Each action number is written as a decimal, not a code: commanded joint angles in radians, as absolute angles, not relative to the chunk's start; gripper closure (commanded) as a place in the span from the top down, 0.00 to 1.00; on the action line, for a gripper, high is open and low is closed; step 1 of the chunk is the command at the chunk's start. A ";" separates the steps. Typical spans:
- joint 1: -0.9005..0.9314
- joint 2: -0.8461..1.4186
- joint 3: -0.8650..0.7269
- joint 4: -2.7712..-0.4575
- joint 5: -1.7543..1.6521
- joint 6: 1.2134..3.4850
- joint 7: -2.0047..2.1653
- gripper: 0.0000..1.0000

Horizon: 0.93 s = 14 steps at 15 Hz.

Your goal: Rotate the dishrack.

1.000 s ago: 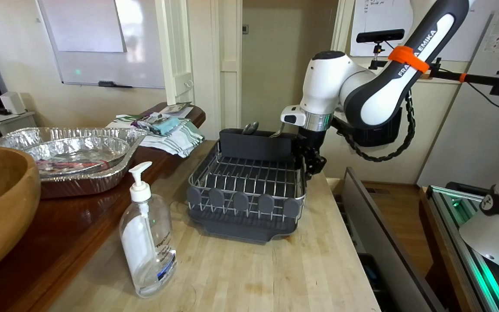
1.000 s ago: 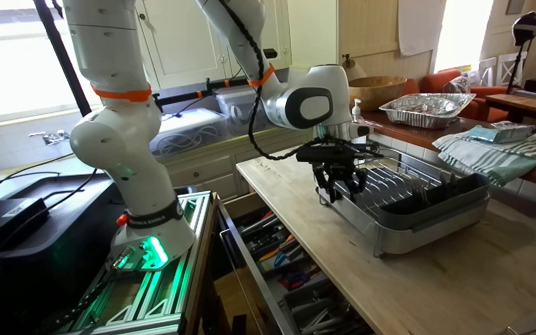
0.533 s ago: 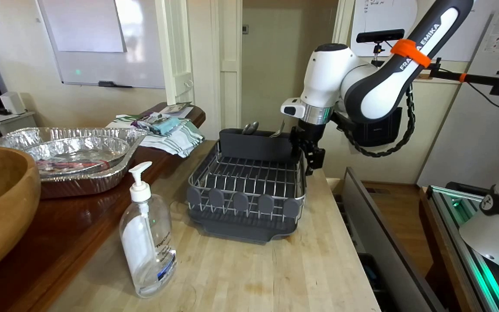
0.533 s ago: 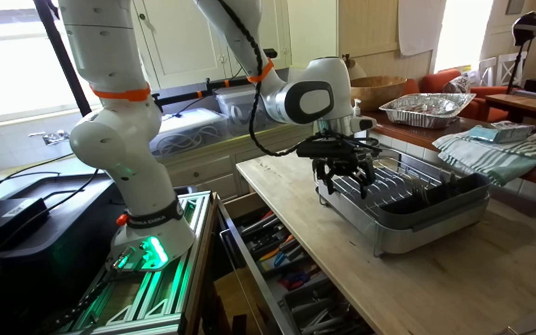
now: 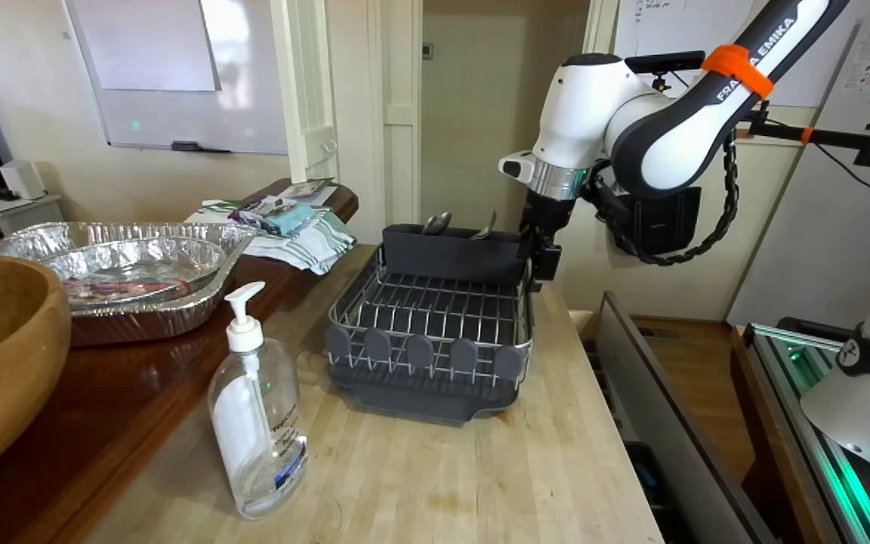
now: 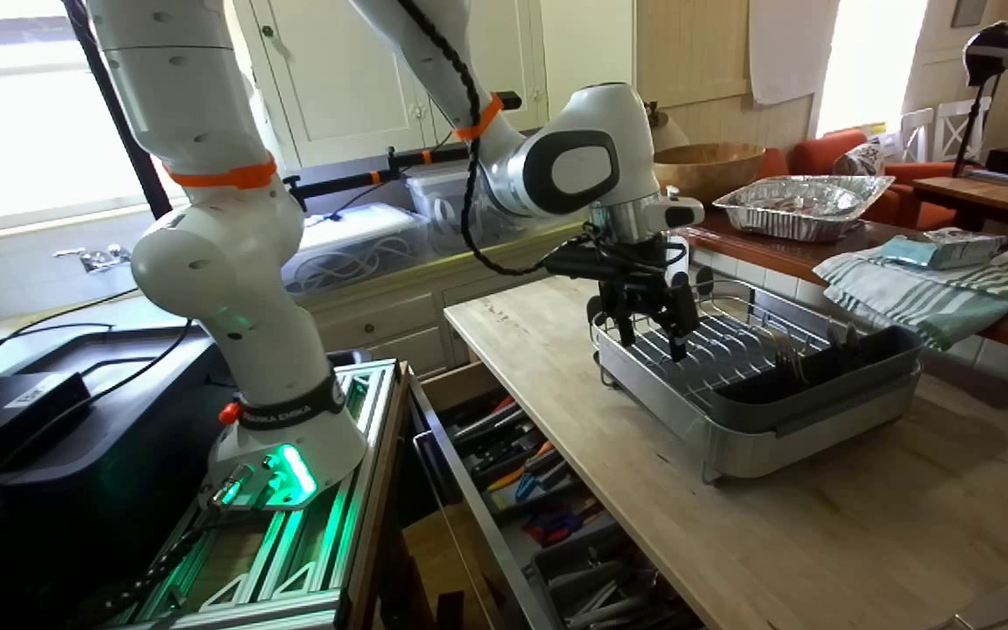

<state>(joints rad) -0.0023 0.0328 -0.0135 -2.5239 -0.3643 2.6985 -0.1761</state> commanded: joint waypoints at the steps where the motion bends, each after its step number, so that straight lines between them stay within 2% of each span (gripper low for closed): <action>1: 0.005 -0.054 -0.008 -2.552 -0.351 2.620 0.011 1.00; 9: -0.002 -0.169 0.023 -2.543 -0.270 2.406 0.180 1.00; 14: -0.003 -0.218 0.029 -2.548 -0.243 2.372 0.153 1.00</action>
<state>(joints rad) -0.0018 -0.1712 0.0220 -2.5254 -0.2670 2.3990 0.1576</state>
